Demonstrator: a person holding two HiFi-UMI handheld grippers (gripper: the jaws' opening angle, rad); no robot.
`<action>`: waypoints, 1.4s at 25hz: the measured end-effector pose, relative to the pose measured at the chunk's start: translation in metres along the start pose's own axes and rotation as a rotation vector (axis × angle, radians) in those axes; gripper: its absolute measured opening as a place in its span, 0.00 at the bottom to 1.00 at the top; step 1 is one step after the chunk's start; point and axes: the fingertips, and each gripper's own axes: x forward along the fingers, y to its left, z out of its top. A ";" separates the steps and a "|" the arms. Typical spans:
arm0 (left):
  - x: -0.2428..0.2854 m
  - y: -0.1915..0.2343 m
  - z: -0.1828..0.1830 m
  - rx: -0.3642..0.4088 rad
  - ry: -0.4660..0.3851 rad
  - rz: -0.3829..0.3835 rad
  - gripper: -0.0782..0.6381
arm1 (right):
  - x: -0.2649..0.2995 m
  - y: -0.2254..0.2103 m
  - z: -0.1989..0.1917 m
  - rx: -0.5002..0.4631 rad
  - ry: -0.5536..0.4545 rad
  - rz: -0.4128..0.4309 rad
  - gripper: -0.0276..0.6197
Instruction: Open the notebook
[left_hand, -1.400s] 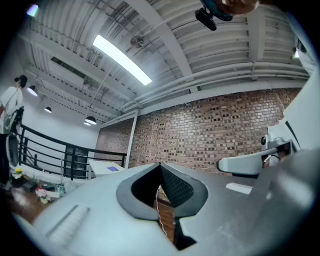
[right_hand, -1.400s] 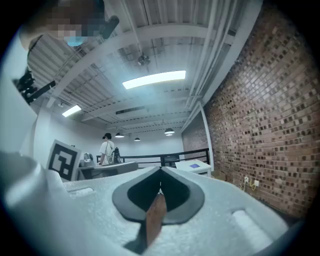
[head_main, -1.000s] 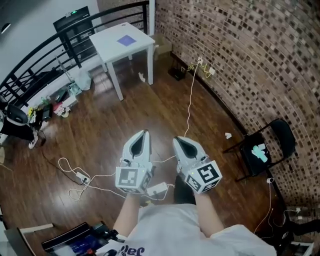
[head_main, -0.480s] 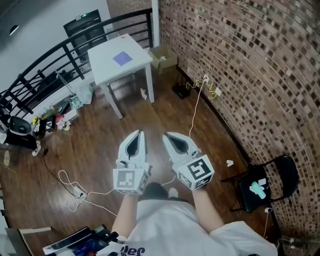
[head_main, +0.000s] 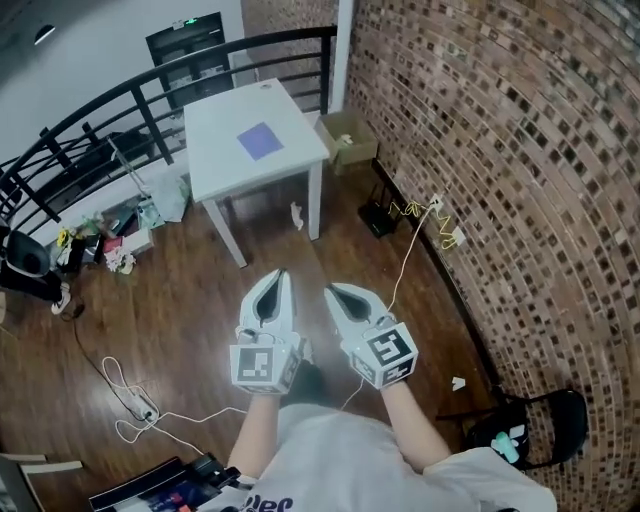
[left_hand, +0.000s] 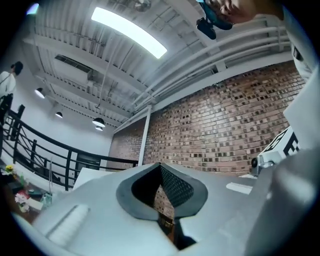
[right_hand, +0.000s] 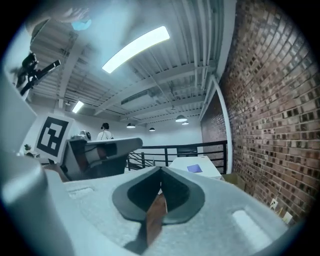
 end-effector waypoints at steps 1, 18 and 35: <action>0.022 0.017 0.009 0.002 -0.013 0.003 0.13 | 0.026 -0.017 0.005 0.012 0.004 0.001 0.02; 0.201 0.276 -0.003 0.022 -0.031 0.202 0.13 | 0.342 -0.110 0.075 0.068 -0.010 0.077 0.02; 0.468 0.438 -0.080 0.045 0.107 0.269 0.13 | 0.607 -0.312 0.050 -0.009 0.170 0.228 0.02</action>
